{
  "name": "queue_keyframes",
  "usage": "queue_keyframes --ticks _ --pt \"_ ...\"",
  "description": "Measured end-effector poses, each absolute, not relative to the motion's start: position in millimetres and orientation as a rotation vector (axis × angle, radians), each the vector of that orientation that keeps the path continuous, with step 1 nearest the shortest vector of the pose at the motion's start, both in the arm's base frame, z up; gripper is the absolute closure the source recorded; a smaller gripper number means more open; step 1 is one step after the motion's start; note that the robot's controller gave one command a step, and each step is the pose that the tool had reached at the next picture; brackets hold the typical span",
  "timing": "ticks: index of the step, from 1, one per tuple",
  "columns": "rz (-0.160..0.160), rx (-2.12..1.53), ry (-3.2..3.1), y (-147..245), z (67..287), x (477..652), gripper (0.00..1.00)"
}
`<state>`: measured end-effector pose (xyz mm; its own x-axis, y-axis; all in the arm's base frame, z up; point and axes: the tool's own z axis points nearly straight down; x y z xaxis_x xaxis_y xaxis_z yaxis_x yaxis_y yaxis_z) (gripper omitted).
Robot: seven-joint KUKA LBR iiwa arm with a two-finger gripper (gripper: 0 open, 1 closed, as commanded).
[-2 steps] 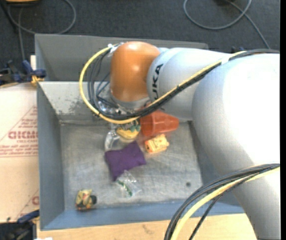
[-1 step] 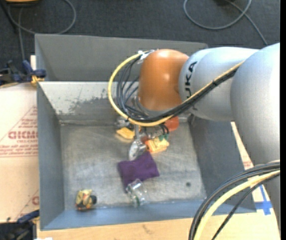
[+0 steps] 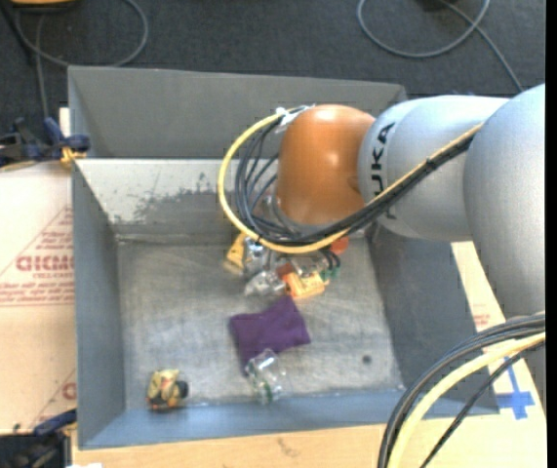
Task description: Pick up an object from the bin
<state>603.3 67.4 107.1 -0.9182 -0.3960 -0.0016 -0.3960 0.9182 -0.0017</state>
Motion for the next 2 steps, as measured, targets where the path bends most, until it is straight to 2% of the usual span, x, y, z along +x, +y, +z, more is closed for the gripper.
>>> queue_keyframes --ticks 1,2 --pt "-0.001 -0.673 3.066 81.0 103.4 603.1 0.0" --pt "0.0 -0.673 3.067 81.1 103.5 603.1 0.0"
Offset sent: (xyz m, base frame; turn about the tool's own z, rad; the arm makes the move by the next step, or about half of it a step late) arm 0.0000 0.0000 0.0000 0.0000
